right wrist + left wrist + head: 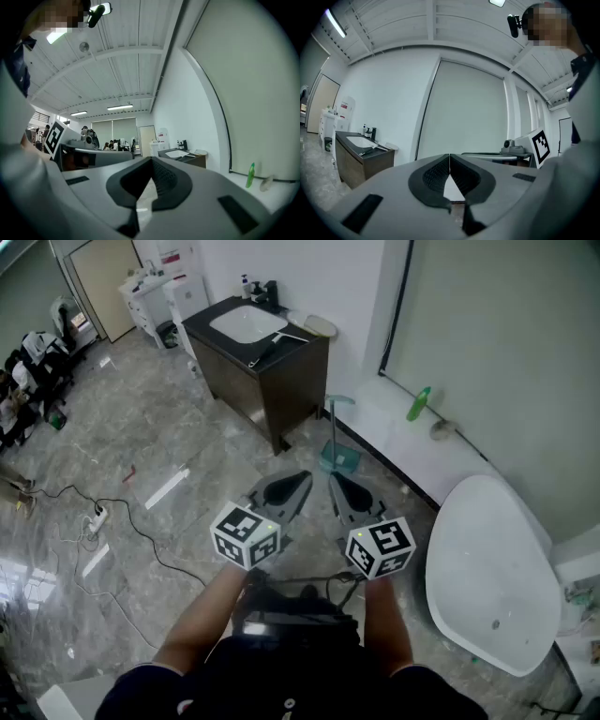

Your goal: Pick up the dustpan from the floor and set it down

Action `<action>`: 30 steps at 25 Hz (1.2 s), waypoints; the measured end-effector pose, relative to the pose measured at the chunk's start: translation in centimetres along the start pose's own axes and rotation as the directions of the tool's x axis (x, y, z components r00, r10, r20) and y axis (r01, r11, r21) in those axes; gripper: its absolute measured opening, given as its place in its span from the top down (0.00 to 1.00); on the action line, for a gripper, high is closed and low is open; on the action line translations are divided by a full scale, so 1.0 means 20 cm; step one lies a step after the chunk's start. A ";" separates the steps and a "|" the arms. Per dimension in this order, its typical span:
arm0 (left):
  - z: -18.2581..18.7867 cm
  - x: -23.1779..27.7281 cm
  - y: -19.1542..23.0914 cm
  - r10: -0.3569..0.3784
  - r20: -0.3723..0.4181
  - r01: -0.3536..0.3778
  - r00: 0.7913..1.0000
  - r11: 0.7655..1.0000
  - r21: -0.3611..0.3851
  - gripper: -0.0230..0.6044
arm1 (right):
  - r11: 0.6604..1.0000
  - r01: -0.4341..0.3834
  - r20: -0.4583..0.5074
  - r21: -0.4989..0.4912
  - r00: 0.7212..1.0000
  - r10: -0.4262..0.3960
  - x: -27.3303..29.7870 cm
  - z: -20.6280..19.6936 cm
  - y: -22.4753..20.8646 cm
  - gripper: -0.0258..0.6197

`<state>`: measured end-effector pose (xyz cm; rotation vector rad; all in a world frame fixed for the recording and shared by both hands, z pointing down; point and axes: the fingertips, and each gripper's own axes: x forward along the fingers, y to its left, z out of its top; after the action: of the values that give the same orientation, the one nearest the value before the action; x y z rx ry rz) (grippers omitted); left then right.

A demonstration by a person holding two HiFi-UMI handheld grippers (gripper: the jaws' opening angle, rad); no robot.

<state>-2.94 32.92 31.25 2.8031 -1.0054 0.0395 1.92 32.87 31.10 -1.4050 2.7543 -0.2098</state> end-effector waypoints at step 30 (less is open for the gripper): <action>-0.05 0.19 0.12 0.012 -0.023 -0.012 1.000 1.000 -0.024 0.94 | 1.000 0.025 -0.022 0.015 0.999 -0.025 0.10 -0.04 -0.22 0.95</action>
<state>-1.51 28.98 32.96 2.7684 -1.0110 0.0595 4.16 28.83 32.54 -1.4425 2.7470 -0.2484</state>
